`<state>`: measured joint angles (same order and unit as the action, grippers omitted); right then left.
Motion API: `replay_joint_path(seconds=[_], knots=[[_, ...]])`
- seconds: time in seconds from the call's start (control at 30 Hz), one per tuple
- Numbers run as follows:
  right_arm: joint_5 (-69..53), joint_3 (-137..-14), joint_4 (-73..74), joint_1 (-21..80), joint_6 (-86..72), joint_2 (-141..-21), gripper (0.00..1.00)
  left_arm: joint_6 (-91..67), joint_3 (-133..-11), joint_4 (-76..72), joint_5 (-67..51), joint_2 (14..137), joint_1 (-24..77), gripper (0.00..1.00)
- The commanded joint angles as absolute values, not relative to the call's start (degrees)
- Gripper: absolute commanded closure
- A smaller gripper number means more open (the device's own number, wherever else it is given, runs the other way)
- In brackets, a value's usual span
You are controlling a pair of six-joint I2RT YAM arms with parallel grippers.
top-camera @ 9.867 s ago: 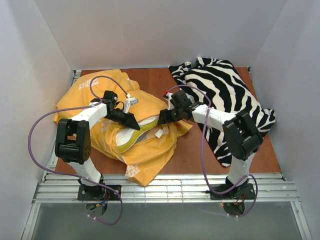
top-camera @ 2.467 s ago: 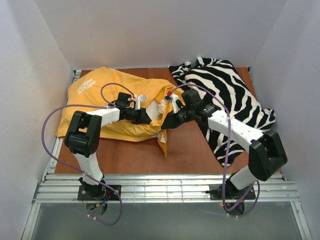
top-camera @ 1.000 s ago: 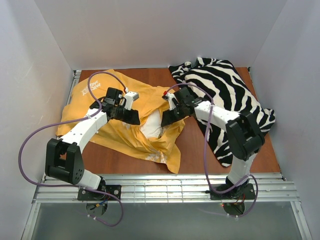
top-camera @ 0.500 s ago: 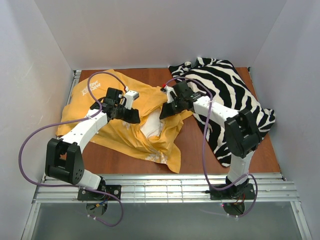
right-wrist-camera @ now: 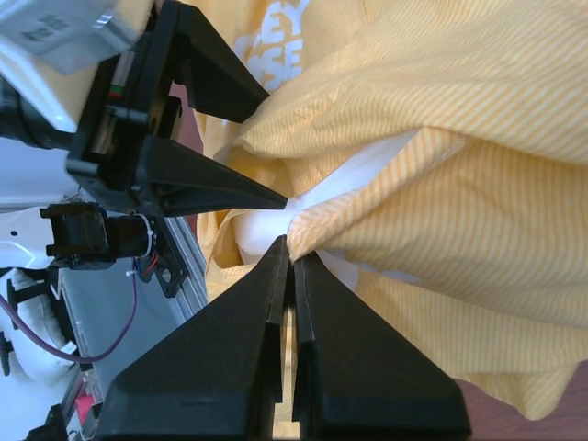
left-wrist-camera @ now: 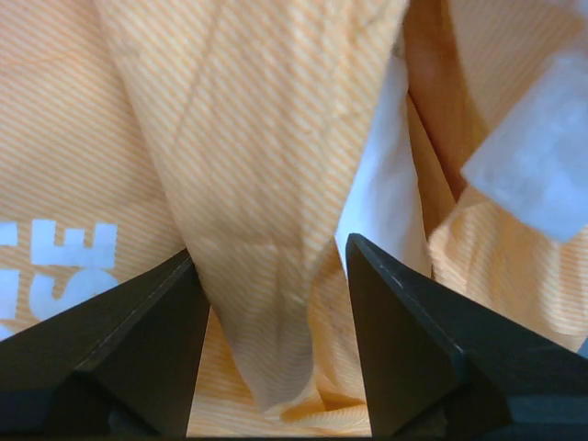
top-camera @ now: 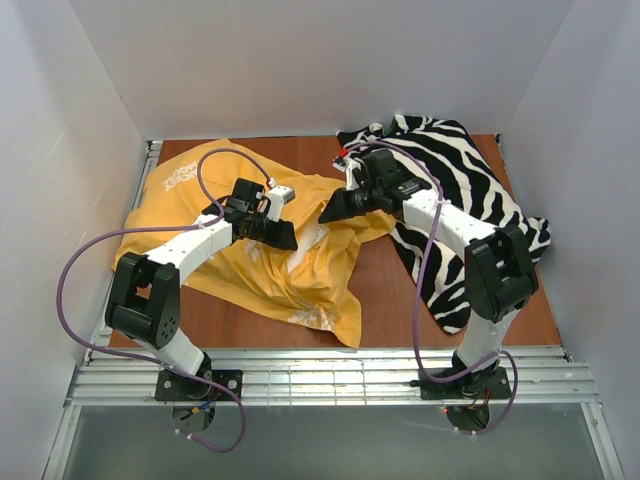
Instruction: Put the pillow into the pillowcase
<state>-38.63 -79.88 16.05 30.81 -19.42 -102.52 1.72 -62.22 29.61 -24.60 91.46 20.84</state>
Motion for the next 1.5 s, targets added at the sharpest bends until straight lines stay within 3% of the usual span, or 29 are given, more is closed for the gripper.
replay_joint_path(seconds=[0.0,0.07,0.1,0.13,0.2,0.3,0.53,0.67,0.83,0.87,0.9,0.93,0.97,1.0,1.17,1.33,1.47], knots=[[-41.0,-76.7,8.7,30.8,-23.0,-104.3,0.99,1.7,-62.0,27.2,-24.9,88.6,21.3,0.46],[-40.6,-76.4,7.3,30.8,-23.6,-106.8,0.99,2.5,-61.7,27.3,-25.2,88.4,21.4,0.48],[-40.6,-75.9,6.9,30.8,-24.0,-107.6,0.99,2.9,-61.9,28.6,-26.7,88.7,21.4,0.78],[-40.9,-75.8,6.1,30.8,-24.4,-108.1,0.99,3.5,-63.7,30.1,-27.8,89.4,21.4,0.90],[-41.3,-74.5,2.0,30.8,-27.5,-108.5,0.99,3.2,-65.7,31.6,-33.3,88.3,20.1,1.00],[-40.7,-72.7,-5.6,31.5,-32.0,-106.7,0.99,-2.7,-69.5,30.5,-41.3,84.7,17.1,1.00],[-25.3,-71.2,-12.9,34.9,-39.6,-105.2,0.99,-8.7,-73.7,30.2,-63.3,83.4,17.5,1.00],[-21.5,-78.0,-15.8,34.4,-42.9,-110.0,0.99,-8.6,-68.1,29.5,-65.2,84.0,17.8,1.00],[-28.6,-80.2,-18.7,31.0,-39.7,-109.0,0.99,-9.7,-60.7,24.6,-63.0,87.0,18.3,1.00],[-30.3,-79.5,-18.5,30.0,-38.6,-108.4,0.93,-9.6,-60.2,23.7,-63.3,87.7,18.3,0.98],[-32.6,-78.6,-17.8,28.1,-36.8,-107.9,0.83,-9.4,-60.1,22.9,-62.1,88.6,18.3,0.87],[-38.3,-79.0,-10.5,27.3,-32.0,-107.9,0.68,-9.6,-60.1,22.3,-61.6,90.1,18.3,0.81],[-40.0,-80.5,-5.5,26.5,-28.1,-107.9,0.63,-9.1,-60.6,22.0,-61.4,91.0,18.3,0.70],[-41.3,-81.0,-0.1,25.7,-24.1,-108.0,0.58,-9.0,-61.1,22.1,-58.8,91.8,18.3,0.67],[-43.5,-81.7,28.1,23.9,-3.1,-105.8,0.53,-9.1,-63.5,20.7,-54.9,95.9,18.2,0.53],[-37.0,-81.6,44.0,22.4,5.7,-101.1,0.39,-10.4,-64.5,19.5,-42.8,101.9,18.5,0.54],[-28.8,-74.3,44.2,21.5,6.2,-97.2,0.36,-11.8,-67.4,15.8,-39.3,109.7,18.7,0.55]])
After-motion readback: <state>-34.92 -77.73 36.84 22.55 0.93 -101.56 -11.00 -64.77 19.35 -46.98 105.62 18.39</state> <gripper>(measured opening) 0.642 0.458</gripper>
